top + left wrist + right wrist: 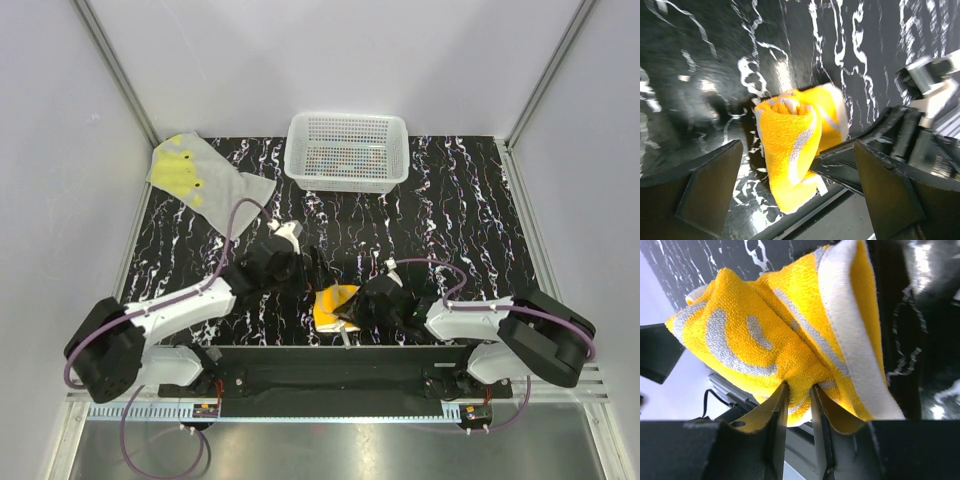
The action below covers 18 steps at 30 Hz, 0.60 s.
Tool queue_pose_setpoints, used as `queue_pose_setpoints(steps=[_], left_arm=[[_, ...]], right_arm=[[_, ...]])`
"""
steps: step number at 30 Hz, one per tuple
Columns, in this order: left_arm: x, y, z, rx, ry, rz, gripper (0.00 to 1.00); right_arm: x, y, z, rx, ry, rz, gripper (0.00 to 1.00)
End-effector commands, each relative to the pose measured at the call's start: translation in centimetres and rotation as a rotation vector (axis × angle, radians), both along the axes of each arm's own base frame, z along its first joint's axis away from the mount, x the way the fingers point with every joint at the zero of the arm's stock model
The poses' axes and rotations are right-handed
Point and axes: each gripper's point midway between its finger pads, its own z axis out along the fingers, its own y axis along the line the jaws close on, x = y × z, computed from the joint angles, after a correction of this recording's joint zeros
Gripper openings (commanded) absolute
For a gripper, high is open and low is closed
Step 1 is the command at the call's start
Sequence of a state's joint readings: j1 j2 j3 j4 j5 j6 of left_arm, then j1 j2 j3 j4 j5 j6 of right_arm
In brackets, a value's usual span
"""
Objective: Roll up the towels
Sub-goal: Roll the towel
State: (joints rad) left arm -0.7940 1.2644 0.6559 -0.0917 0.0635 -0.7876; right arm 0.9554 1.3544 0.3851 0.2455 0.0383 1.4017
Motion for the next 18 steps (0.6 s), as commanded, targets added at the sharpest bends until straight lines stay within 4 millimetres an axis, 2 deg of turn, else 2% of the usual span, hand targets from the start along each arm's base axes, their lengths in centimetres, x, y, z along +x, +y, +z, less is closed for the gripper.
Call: queue_pose_setpoints(steps=[1,2,4,6,7,8,10,11,15,18], left_arm=[[0.2,1.6,0.8,-0.013,-0.037,0.045,0.99],[-0.4,1.7,0.0,-0.024,-0.025,0.043,0.99],[-1.1,1.3,-0.1,-0.09,-0.002,0.042,0.99],[-2.3,1.3,-1.4,-0.132,0.048,0.046,0.97],[-2.2,1.0,-1.3,-0.163,0.044,0.047,0.97],[-2.9,1.5,-2.6,-0.156,0.074,0.054,0.96],[-3.2,1.1,-2.9,-0.194,0.09,0.06,0.92],[-3.6,1.4,-3.6,-0.189,0.106,0.064,0.91],[-3.7,0.8,-4.0,-0.203,0.105,0.062,0.8],[-3.5,-0.1,-4.0,-0.207,0.102,0.046,0.64]], right_arm=[[-1.0,-0.2,-2.1,-0.032,0.05,0.023,0.31],[-1.0,-0.1,-2.1,-0.024,0.049,0.023,0.3],[-0.9,0.0,-2.2,-0.021,0.053,0.021,0.29],[-0.9,0.2,-2.1,-0.011,0.051,0.019,0.28],[-0.9,0.3,-1.9,-0.004,0.05,0.018,0.27],[-0.8,0.3,-1.9,-0.003,0.049,0.018,0.27],[-0.7,0.3,-1.8,-0.001,0.047,0.016,0.26],[-0.7,0.4,-1.8,0.001,0.047,0.015,0.25],[-0.5,0.8,-1.5,0.01,0.041,0.02,0.24],[-0.7,1.5,-1.3,0.029,0.047,0.047,0.22]])
